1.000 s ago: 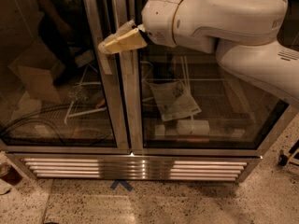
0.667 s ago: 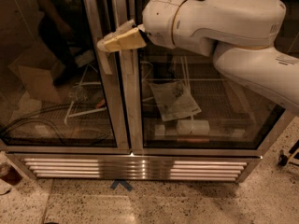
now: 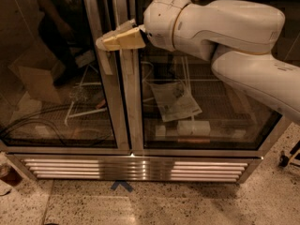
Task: Place 7up can into top drawer
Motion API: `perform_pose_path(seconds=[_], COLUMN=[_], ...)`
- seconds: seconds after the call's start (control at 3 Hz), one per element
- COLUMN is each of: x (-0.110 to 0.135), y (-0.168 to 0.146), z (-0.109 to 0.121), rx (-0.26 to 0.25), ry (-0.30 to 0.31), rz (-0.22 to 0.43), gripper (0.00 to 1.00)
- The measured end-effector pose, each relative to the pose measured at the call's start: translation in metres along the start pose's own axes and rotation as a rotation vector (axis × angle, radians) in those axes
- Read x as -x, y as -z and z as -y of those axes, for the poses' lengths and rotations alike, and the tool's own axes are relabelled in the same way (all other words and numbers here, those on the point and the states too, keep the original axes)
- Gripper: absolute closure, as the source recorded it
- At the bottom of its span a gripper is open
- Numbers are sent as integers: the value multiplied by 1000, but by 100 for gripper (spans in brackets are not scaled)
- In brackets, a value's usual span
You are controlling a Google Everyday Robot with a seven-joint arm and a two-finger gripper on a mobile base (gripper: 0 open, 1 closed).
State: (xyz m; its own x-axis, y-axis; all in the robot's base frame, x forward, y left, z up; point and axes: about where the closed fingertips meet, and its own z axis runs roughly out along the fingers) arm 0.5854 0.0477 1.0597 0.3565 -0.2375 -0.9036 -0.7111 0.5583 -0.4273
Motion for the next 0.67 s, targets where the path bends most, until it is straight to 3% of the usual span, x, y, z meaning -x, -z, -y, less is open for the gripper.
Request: perform_pose_path(seconds=[0.33,0.67], x=[4,19], y=[-1,0], z=[-2,0], rx=[8,34], ry=[-10,-72], rz=[44,186], gripper=[0,0])
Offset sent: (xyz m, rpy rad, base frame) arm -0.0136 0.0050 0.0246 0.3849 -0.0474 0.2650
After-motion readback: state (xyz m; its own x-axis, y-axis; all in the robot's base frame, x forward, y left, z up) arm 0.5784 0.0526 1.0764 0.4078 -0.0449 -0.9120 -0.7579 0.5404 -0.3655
